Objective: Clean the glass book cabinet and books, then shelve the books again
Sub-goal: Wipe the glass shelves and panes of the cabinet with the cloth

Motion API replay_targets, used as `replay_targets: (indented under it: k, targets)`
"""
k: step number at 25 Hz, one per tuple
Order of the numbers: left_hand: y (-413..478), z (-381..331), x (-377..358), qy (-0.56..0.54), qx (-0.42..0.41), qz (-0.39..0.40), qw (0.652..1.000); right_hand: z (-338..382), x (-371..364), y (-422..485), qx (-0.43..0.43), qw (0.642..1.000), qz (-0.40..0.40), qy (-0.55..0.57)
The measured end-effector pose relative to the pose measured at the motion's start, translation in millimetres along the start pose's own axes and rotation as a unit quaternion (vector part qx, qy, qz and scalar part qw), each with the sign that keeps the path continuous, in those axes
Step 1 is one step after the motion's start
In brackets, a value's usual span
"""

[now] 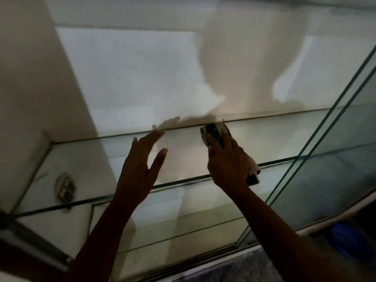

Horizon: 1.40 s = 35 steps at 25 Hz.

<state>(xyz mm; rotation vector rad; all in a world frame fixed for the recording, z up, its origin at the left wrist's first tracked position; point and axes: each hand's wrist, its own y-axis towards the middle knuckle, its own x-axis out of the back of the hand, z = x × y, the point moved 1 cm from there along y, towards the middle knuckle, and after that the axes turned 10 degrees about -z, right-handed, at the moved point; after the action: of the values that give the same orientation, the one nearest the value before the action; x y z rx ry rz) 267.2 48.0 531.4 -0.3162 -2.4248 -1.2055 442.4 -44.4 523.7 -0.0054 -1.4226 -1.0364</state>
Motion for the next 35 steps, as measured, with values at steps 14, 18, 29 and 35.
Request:
replay_targets:
  k: [14,18,29,35]
  targets:
    - [-92,14,75,-0.510,0.531,-0.309,0.602,150,8,-18,0.333,0.879,0.128,0.316]
    - [-68,28,80,-0.571,0.496,-0.356,0.548,165,-28,61,0.310,0.888,0.117,0.320]
    - [-78,29,89,-0.647,0.455,-0.309,0.528,263,-57,23,0.484,0.827,0.232,0.170]
    - [-96,37,98,-0.621,0.467,-0.305,0.550,223,-21,-27,0.542,0.774,0.224,0.240]
